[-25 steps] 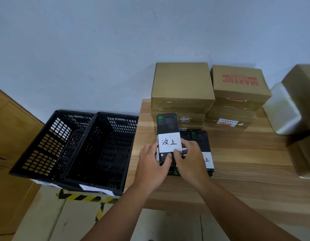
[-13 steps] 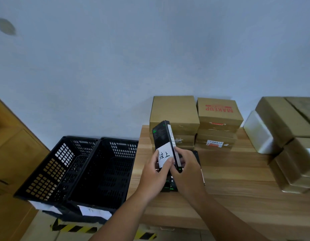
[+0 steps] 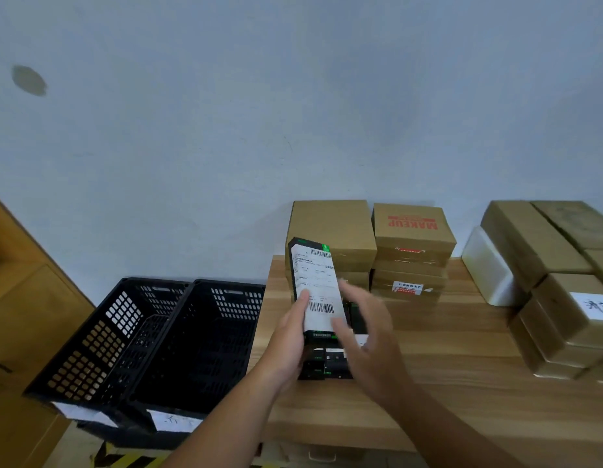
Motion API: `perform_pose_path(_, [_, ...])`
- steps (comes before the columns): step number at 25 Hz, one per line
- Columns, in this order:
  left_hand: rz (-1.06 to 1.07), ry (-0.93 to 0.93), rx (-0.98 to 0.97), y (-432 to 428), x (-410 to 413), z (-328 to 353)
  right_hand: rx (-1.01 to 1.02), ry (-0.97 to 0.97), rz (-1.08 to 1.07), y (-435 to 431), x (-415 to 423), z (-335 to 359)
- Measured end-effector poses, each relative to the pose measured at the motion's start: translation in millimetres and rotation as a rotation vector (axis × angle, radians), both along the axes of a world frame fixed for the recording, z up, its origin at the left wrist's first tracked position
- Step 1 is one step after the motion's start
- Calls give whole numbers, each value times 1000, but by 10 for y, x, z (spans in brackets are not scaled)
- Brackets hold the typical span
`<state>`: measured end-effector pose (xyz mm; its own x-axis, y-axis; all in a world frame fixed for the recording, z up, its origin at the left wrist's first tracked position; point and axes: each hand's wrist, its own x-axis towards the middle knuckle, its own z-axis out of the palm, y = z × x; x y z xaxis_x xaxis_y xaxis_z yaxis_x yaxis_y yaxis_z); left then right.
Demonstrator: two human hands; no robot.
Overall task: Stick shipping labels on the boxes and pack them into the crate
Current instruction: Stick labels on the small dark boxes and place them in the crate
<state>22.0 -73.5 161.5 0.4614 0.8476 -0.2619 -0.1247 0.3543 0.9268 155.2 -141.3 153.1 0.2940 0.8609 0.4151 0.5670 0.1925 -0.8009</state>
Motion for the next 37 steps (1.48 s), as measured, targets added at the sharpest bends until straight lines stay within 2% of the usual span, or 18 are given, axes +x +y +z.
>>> perform_pose_path(1, [3, -36, -16, -6, -3, 6, -82, 151, -34, 60, 88, 40])
perform_pose_path(3, [-1, -39, 3, -29, -19, 12, -176, 444, 31, 158, 180, 67])
perform_pose_path(6, [-10, 64, 80, -49, -42, 32, -98, 571, 93, 180, 166, 51])
perform_pose_path(8, [16, 172, 169, -67, -79, 52, -77, 631, 60, 157, 166, 20])
perform_pose_path(13, [88, 248, 352, -120, -279, 18, -130, 619, 39, 164, 150, -66])
perform_pose_path(20, [184, 347, 410, -290, -930, -141, -185, 545, 179, 281, -331, -197])
perform_pose_path(28, [371, 495, 415, -261, -2182, -293, -248, 479, 339, 511, -1604, -344])
perform_pose_path(37, [419, 533, 406, 186, -4305, -564, -311, 432, 368, 990, -3766, -551])
